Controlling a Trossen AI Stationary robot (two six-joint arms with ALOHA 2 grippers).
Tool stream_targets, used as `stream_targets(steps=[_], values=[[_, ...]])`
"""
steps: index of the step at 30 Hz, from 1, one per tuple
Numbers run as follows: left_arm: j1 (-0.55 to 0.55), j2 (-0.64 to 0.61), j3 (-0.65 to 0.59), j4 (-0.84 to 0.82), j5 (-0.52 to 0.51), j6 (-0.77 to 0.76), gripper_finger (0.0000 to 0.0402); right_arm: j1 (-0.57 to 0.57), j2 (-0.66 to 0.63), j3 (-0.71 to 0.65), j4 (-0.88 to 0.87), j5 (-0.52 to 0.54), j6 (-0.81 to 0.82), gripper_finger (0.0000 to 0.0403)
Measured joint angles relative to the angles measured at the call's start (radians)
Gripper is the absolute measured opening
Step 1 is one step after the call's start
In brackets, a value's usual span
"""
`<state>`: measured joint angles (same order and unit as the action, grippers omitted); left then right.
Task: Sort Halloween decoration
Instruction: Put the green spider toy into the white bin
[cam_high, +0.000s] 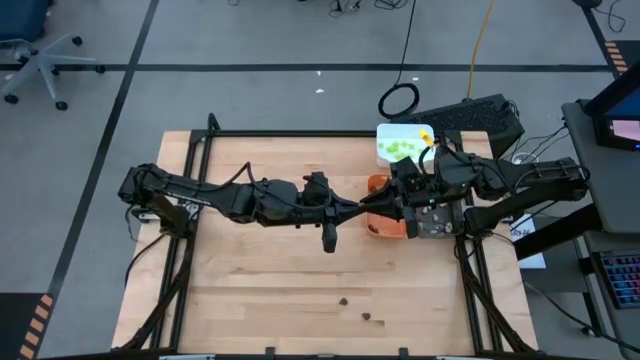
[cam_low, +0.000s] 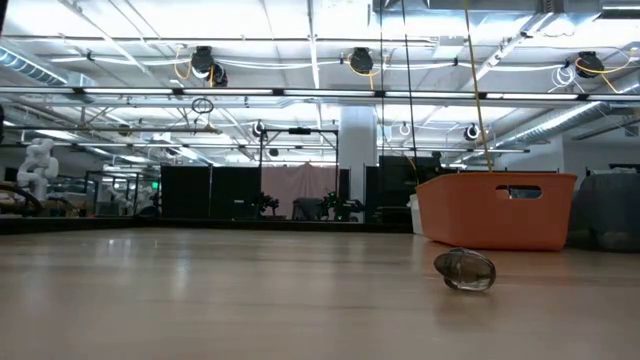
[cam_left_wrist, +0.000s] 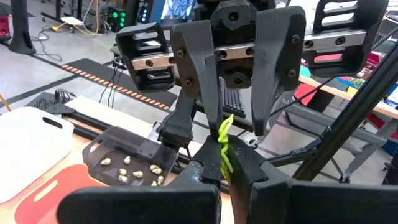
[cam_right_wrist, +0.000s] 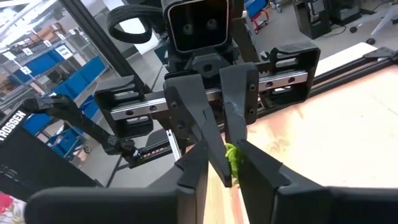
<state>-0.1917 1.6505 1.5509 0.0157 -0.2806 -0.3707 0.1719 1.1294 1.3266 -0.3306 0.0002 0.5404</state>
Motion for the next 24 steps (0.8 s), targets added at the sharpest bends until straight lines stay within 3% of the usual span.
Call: stream_targets(steps=[5, 14, 21, 24], values=[[0.0, 0.0, 0.0, 0.0, -0.001, -0.007, 0.0004, 0.0, 0.001, 0.0, 0.001, 0.0, -0.002, 0.0069], [0.0, 0.0, 0.0, -0.004, 0.0, -0.014, 0.0004, 0.0, 0.019, 0.0, 0.004, 0.004, -0.002, 0.0006], [0.0, 0.0, 0.0, -0.002, 0.011, -0.02, 0.0006, 0.0, 0.025, 0.0, 0.003, 0.006, 0.0, 0.0001], [0.0, 0.0, 0.0, 0.002, 0.027, -0.04, 0.0028, 0.0, 0.021, 0.0, 0.003, 0.004, 0.001, 0.0001]])
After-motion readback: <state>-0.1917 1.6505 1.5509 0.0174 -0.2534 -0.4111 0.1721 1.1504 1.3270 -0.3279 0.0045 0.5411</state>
